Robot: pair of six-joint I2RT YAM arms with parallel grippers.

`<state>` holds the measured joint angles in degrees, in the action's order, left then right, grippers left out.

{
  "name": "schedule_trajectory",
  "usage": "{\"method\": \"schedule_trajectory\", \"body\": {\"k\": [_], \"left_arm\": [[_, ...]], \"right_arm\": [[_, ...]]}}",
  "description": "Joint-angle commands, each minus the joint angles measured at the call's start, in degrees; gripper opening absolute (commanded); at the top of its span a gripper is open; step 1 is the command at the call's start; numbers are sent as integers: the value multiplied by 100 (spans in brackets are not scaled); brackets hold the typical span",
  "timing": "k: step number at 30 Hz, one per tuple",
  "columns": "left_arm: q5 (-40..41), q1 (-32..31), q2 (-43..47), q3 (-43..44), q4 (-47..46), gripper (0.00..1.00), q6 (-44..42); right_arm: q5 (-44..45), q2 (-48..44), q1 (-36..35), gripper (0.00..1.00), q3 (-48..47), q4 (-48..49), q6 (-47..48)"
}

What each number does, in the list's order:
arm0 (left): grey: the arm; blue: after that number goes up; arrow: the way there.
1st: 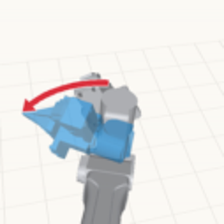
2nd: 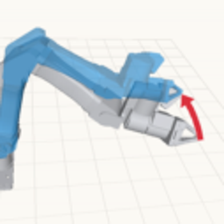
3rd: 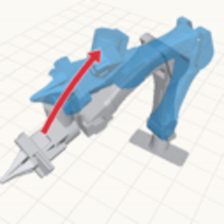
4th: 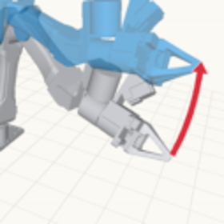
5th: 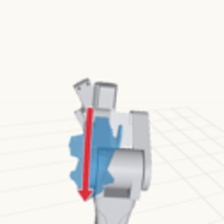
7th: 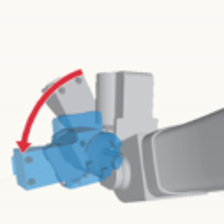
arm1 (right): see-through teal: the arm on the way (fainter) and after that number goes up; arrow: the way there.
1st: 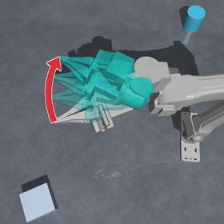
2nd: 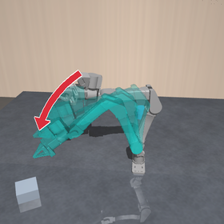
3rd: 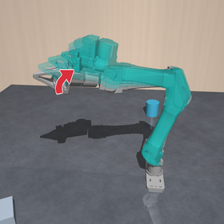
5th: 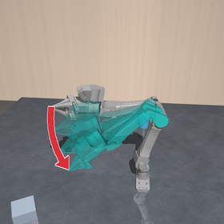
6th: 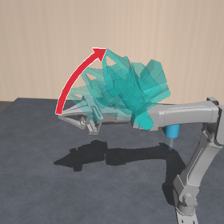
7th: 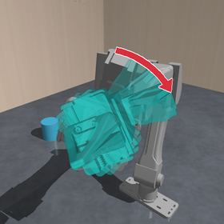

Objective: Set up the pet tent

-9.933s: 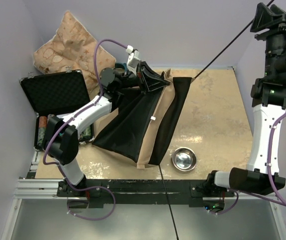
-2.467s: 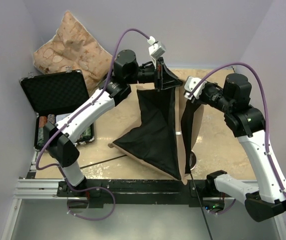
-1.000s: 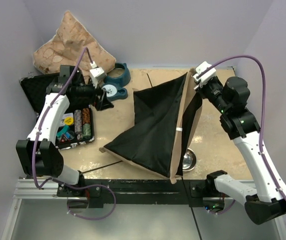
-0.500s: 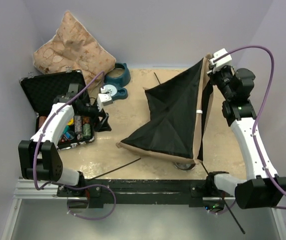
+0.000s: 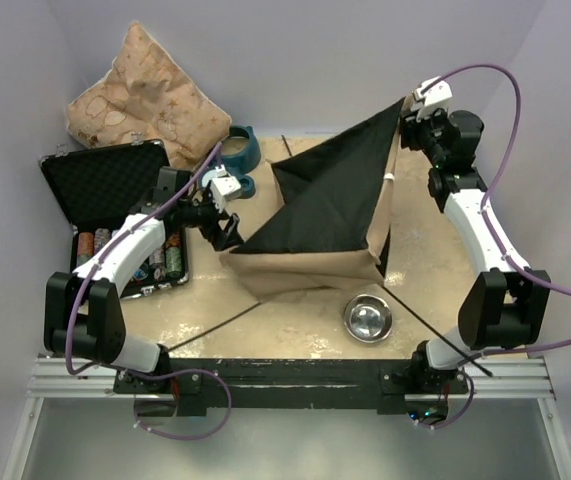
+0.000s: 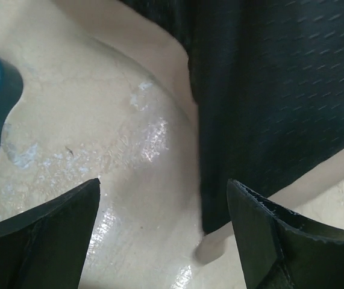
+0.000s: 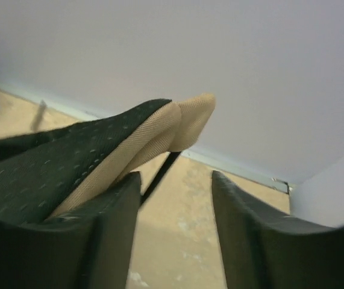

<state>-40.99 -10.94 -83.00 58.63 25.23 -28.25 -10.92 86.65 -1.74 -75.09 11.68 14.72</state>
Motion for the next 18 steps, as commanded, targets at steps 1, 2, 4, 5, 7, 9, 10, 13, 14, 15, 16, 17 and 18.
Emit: {"method": "schedule_trajectory", "body": {"k": [1, 2, 4, 5, 7, 9, 10, 13, 14, 15, 16, 17, 18], "left_arm": [[284, 13, 21, 166, -861, 89, 749], [320, 13, 38, 140, -923, 89, 855], [434, 13, 38, 114, -1011, 89, 987], [513, 13, 56, 87, -1073, 89, 1058], [610, 13, 47, 61, -1126, 89, 1146], [636, 13, 47, 61, -1152, 89, 1269], [662, 13, 56, 96, -1152, 89, 1304], [611, 100, 47, 297, -986, 91, 1445], [523, 196, 30, 402, -855, 93, 1532], [357, 337, 12, 551, -784, 95, 1629], [155, 477, -14, 675, -705, 96, 1769], [-99, 644, -40, 867, -608, 98, 1883], [-285, 794, -49, 1026, -546, 99, 2024]], "right_arm": [[177, -87, 24, 62, -357, -1157, 267], [334, -87, 24, 66, -401, -1682, 416], [625, -166, 77, 72, -358, -2290, 890], [748, -227, 112, 74, -331, -2580, 1127], [575, -385, 417, 80, -304, -2994, 1566], [581, -412, 604, 82, -514, -3355, 1937], [573, -360, 674, 83, -698, -3618, 2095], [136, -97, 710, 87, -1690, -4549, 2289], [-188, -44, 658, 92, -1972, -4822, 2351], [-383, -17, 474, 92, -2157, -4946, 2168], [-472, -8, 220, 92, -2290, -5008, 2010], [-534, -25, -191, 92, -2360, -5061, 1904], [-621, -95, -552, 91, -2352, -4966, 1781]]}}
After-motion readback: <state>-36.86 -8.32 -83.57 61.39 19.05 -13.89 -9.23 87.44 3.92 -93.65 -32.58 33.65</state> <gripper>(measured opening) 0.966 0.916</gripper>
